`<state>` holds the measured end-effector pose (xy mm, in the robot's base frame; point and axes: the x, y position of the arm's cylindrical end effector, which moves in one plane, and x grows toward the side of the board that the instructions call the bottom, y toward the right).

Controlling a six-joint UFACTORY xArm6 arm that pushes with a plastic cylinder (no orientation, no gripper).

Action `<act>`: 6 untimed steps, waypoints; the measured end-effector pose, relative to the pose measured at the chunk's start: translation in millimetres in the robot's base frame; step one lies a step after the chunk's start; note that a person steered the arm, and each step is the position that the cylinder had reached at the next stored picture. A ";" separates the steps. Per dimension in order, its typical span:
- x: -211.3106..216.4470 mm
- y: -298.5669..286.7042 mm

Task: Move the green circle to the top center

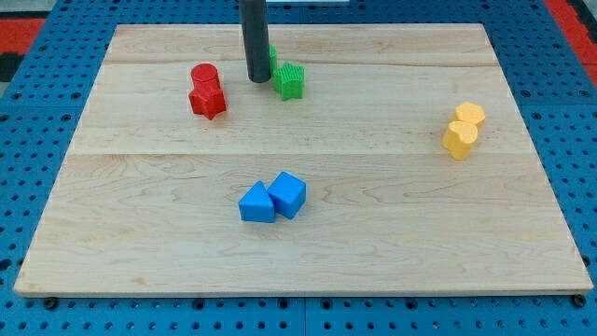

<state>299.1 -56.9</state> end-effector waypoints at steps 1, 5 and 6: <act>-8.0 -1.5; -50.4 -0.3; -50.4 34.8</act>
<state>248.6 -22.1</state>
